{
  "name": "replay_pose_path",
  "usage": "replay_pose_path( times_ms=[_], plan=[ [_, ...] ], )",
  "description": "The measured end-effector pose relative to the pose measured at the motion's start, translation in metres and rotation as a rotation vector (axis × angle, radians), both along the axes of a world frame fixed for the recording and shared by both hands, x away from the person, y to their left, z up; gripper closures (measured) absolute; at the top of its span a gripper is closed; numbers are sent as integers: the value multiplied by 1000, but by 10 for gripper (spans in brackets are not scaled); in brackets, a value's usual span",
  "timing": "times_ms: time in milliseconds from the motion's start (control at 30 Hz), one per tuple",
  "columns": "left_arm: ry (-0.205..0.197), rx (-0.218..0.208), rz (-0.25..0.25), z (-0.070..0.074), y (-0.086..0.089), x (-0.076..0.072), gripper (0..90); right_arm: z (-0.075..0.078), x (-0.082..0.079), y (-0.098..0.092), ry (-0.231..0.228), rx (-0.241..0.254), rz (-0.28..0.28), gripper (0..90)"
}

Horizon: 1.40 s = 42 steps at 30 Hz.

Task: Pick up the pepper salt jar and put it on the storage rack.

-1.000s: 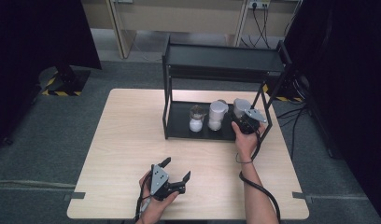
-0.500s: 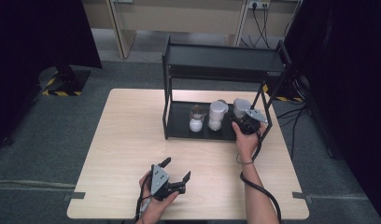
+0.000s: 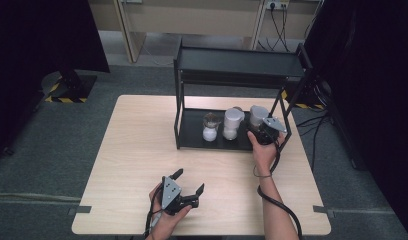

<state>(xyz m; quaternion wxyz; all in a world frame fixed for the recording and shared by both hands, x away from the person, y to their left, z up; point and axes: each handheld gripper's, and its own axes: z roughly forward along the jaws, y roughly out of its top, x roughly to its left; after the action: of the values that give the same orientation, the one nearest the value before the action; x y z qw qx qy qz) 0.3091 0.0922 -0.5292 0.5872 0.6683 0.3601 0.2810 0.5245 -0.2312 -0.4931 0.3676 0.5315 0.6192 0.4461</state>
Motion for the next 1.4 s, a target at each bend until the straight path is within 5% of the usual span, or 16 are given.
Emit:
replay_pose_path(
  times_ms=[1400],
  plan=[
    [-7, 8, -1, 0, -1, -1, 94, 10, -30, -2, 2, 4, 56, 54]
  ],
)
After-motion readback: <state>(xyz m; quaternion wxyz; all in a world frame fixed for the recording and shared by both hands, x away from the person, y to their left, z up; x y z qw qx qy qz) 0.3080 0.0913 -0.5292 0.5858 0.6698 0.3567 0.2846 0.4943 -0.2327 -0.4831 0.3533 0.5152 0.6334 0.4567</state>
